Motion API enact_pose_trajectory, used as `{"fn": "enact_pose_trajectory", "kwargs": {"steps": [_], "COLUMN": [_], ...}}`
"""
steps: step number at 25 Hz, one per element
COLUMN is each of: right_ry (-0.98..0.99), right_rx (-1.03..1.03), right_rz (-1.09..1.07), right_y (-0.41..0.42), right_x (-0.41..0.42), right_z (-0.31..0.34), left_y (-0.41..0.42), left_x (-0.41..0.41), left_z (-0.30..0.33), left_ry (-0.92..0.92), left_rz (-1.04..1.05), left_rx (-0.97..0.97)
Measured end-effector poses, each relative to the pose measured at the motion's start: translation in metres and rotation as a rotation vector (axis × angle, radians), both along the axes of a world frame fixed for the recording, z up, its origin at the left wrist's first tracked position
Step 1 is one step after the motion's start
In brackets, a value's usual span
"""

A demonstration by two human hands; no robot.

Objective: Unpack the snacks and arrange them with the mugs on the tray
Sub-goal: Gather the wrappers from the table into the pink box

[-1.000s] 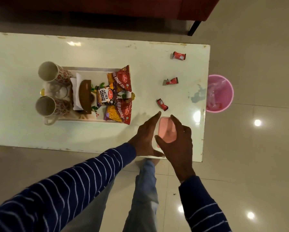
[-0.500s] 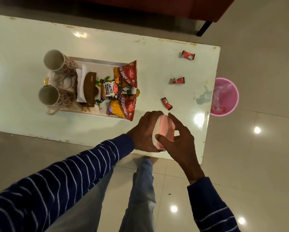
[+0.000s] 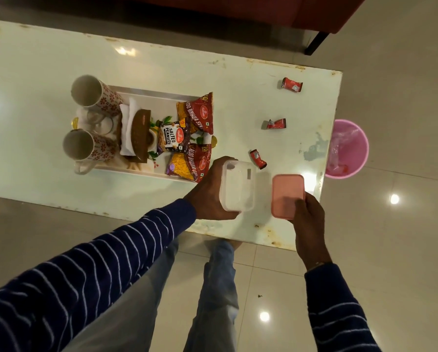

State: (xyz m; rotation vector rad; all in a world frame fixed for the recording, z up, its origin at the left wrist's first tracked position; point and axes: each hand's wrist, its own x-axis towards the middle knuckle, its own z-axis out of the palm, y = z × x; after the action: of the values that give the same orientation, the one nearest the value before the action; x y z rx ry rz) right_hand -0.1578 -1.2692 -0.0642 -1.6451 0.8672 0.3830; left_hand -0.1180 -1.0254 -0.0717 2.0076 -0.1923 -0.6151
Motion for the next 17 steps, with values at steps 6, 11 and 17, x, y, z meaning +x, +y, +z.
{"fn": "enact_pose_trajectory", "kwargs": {"steps": [6, 11, 17], "right_ry": [0.124, 0.18, 0.03], "right_rx": [-0.037, -0.27, -0.502], "right_rz": [-0.121, -0.004, 0.147], "right_y": [-0.032, -0.037, -0.037], "right_x": [-0.021, -0.023, -0.007], "right_z": [-0.043, -0.052, -0.045], "left_y": [0.003, 0.001, -0.003], "left_x": [-0.005, -0.011, -0.009], "left_z": [-0.014, -0.025, -0.033], "left_ry": [0.077, -0.132, -0.176], "left_rz": [0.009, 0.004, 0.025], "left_rx": [0.028, 0.202, 0.272]}}
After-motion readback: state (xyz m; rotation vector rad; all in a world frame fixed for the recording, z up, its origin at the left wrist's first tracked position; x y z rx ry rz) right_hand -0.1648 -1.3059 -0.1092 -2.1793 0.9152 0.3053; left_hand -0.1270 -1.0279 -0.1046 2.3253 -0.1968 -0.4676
